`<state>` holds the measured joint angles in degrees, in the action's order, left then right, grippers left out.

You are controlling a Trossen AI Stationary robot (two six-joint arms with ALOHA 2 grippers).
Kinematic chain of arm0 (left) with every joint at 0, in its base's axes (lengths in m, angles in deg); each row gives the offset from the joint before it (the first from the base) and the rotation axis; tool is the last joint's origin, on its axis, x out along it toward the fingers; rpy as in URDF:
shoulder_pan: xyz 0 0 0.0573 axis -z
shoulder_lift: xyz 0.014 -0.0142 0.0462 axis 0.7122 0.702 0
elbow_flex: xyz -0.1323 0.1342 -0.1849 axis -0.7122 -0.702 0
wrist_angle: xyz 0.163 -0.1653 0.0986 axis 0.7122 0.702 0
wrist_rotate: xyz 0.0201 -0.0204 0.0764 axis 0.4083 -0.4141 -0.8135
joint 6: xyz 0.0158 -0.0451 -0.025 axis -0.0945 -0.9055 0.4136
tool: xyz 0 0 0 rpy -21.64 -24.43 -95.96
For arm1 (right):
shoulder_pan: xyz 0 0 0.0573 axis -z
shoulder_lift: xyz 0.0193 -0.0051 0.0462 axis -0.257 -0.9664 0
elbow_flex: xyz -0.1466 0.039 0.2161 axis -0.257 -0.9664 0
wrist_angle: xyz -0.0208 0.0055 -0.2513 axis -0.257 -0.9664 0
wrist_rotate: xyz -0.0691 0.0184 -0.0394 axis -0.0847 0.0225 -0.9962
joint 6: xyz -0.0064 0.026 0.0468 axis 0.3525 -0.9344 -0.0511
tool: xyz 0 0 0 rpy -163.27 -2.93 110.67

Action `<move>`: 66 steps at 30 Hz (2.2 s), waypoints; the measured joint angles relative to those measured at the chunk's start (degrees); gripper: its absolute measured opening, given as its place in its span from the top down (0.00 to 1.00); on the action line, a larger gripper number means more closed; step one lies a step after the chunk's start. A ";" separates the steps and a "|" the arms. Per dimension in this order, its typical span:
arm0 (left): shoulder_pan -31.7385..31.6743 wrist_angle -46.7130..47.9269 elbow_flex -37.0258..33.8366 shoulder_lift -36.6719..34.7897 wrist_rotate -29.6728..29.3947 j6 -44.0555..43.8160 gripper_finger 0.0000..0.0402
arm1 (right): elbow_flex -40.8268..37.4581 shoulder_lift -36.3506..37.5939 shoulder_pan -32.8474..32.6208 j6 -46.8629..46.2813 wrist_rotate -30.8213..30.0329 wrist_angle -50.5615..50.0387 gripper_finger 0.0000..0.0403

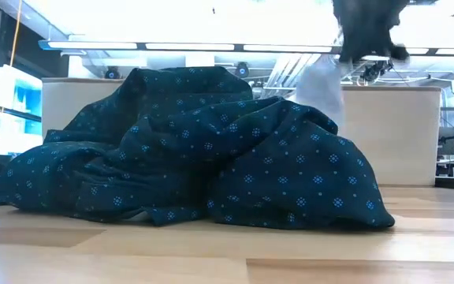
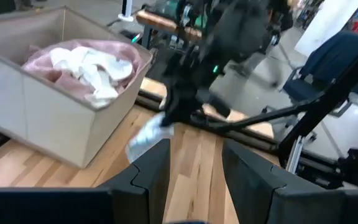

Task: Sort clothes
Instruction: Put the white-blue sock into the top right laundry bin, then put the dark blue dress into the top left laundry bin

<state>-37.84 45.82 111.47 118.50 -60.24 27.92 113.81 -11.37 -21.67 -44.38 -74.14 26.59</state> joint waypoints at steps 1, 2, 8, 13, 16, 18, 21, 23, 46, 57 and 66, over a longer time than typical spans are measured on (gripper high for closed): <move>0.00 -0.78 0.00 0.00 -0.02 0.15 0.66 | 3.83 0.04 -0.30 0.95 -2.60 -2.78 0.99; 0.00 -1.32 0.00 0.00 -0.02 0.56 0.66 | 7.68 0.04 -0.31 2.24 -5.03 -5.36 0.99; 0.00 -4.14 0.00 0.00 -0.03 4.43 0.66 | 24.43 -0.47 7.48 7.85 -13.61 -19.65 0.99; 0.02 -4.03 0.00 0.00 -0.03 5.58 0.66 | 27.02 -0.47 19.57 12.32 -13.64 -27.28 1.00; 0.01 -3.99 0.00 0.00 -0.03 5.67 0.66 | 23.85 -0.45 27.28 15.73 -12.23 -27.23 1.00; -0.04 -3.98 0.00 0.00 -0.04 5.67 0.66 | 20.31 -0.48 31.34 17.92 -11.47 -25.28 1.00; -0.17 -3.96 0.00 0.00 -0.02 5.67 0.66 | 13.16 -0.49 35.57 20.34 -11.37 -19.93 0.99; -0.17 -3.96 0.00 0.00 -0.02 5.67 0.66 | 7.86 -0.55 37.74 21.34 -10.41 -15.74 0.97; -0.07 -3.00 -0.02 -3.00 -0.22 7.86 0.66 | 19.57 6.13 34.06 25.51 -5.22 -11.56 0.57; -0.02 20.18 -0.10 -9.57 -2.85 5.26 0.66 | 19.39 4.42 5.32 26.63 -14.38 1.20 0.64; 2.38 19.36 -8.06 -3.88 7.80 17.39 0.66 | 13.07 -2.35 -1.26 25.38 -20.02 16.40 0.64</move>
<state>-35.46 65.18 103.41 114.62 -52.44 45.30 126.88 -13.72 -22.93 -19.00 -94.16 42.99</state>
